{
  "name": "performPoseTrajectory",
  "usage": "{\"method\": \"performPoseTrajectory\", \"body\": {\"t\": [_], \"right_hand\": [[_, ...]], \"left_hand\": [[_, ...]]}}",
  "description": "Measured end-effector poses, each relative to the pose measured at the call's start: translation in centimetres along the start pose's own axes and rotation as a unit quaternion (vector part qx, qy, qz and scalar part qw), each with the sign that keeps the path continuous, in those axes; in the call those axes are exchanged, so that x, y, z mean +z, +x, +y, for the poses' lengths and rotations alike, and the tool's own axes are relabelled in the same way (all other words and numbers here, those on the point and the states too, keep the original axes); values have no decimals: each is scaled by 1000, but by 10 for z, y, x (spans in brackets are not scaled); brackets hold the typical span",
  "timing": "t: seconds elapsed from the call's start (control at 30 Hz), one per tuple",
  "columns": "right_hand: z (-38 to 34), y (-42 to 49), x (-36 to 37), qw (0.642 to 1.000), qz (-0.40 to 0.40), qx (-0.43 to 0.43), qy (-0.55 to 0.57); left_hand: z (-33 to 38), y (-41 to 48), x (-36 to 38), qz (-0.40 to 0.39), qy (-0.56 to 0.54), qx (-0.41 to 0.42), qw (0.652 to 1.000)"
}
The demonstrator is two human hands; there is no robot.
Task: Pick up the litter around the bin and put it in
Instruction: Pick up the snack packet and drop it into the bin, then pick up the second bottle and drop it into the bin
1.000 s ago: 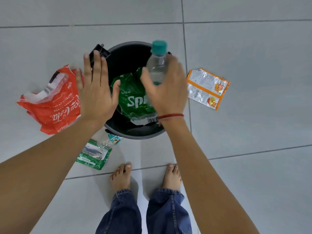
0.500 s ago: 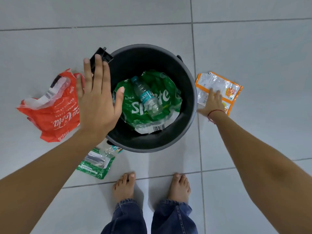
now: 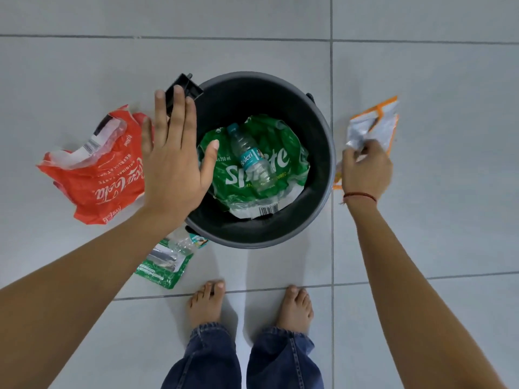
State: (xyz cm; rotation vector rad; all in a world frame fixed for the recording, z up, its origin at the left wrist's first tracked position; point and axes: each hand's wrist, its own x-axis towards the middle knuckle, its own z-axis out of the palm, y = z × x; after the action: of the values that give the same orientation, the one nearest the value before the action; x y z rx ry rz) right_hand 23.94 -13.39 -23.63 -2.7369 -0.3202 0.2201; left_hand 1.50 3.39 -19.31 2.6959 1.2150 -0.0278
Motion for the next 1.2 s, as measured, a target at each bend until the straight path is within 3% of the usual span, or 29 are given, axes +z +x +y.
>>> {"method": "performPoseTrajectory", "body": {"t": [0.07,0.1,0.23,0.3,0.37,0.53,0.67,0.77,0.83,0.9,0.97,1.03,1.1,1.2], "right_hand": [[-31,-13,-41,990,76,-75,97],[-49,-24,-58,982,70,-124,120],[-94,-82,-64,951,-69,-288,88],[-104,-99,-38,941,-178,-285,31],[-104,-104,-3,936,-267,-230,-1],[-98,-101,72,896,-374,-217,-106],[-99,-100,82,861,-419,-224,-181],[-105,-92,52,873,-382,-259,-156],[-107,-87,20,906,-276,-311,-85],[-103,-79,-11,924,-148,-350,-23],[-91,-68,-30,930,-64,-361,-31],[-74,-57,-34,932,-50,-346,-95],[-60,-52,-29,934,-65,-326,-135],[-55,-53,-16,937,-67,-311,-142]], "left_hand": [[0,0,-2,-3,-11,-1,1000],[1,1,-4,-5,-21,-1,1000],[2,3,-7,-3,-69,-5,998],[1,4,-6,-1,-75,-4,997],[0,3,-6,0,-68,-2,998],[-1,2,-1,5,-40,-3,999],[-3,2,1,-12,-29,-2,1000],[-5,-2,-4,2,-98,0,995],[-6,-10,-7,48,-194,-45,979],[-10,-25,-3,117,-268,-152,944],[-17,-45,10,156,-297,-287,897],[-22,-71,32,99,-278,-369,881],[-25,-94,57,-42,-234,-387,891],[-24,-117,88,-236,-120,-295,918]]}}
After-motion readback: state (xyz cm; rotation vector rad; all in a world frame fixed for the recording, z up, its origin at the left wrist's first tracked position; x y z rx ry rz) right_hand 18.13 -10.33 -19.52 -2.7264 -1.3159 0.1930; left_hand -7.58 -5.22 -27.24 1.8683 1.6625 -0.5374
